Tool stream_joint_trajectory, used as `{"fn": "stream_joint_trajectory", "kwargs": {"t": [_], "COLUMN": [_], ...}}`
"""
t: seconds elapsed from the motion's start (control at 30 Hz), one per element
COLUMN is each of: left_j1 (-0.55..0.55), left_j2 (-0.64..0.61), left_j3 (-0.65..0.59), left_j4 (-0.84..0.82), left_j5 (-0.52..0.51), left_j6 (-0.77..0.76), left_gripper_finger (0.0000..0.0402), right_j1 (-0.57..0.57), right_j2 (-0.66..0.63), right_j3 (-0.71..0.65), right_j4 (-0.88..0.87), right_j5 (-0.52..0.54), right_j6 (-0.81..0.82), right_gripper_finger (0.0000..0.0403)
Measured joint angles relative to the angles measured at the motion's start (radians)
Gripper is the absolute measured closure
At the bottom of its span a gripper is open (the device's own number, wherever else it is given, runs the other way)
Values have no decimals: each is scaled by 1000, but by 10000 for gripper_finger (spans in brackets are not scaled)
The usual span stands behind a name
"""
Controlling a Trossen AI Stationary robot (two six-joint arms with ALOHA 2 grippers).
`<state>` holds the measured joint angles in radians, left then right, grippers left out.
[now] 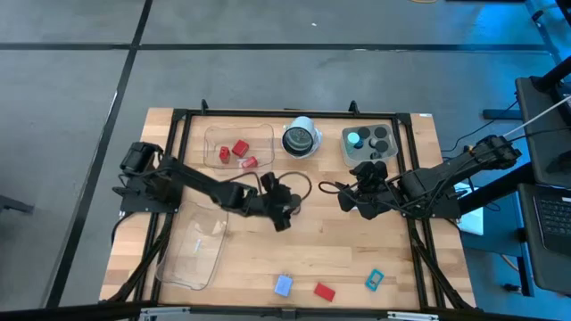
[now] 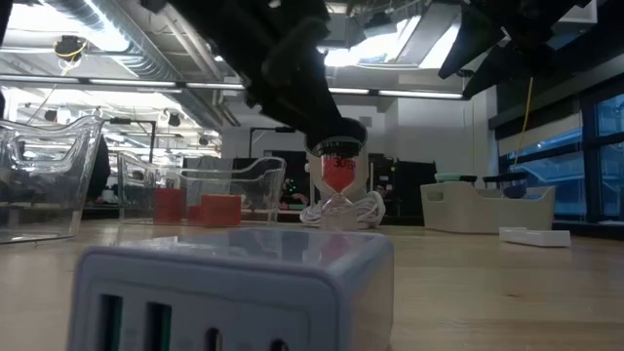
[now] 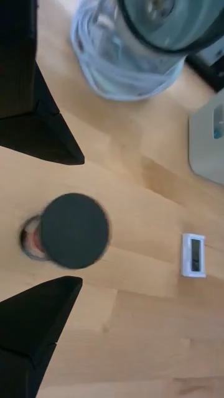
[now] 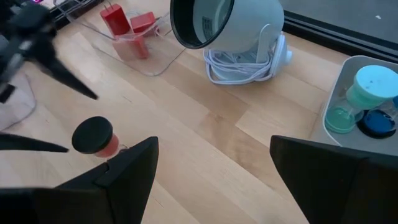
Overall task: Pick & Place Office items
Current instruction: Put the red hourglass into the gray bin
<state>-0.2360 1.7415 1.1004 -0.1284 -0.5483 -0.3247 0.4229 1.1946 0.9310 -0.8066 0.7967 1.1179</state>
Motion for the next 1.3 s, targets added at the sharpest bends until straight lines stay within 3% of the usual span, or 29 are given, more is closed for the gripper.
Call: {"fn": "stream_joint_trajectory", "kwargs": {"t": [0.23, 0.8, 0.93, 1.17, 1.3], "left_j1": [57, 98, 101, 101, 101], "left_j2": [21, 78, 93, 89, 88], "left_j3": [0, 0, 0, 0, 0], "left_j4": [34, 100, 109, 111, 122], "left_j5": [133, 193, 227, 229, 233], "left_j6": [-24, -19, -29, -32, -33], "left_gripper_finger": [95, 97, 117, 194, 196], "right_j1": [0, 0, 0, 0, 0], "right_j2": [0, 0, 0, 0, 0], "right_j3": [0, 0, 0, 0, 0], "right_j4": [-1, -1, -1, -1, -1], "right_j5": [-1, -1, -3, -3, -3], "right_j6": [-3, -7, -6, -6, -6], "right_gripper_finger": [92, 92, 92, 92, 92]}}
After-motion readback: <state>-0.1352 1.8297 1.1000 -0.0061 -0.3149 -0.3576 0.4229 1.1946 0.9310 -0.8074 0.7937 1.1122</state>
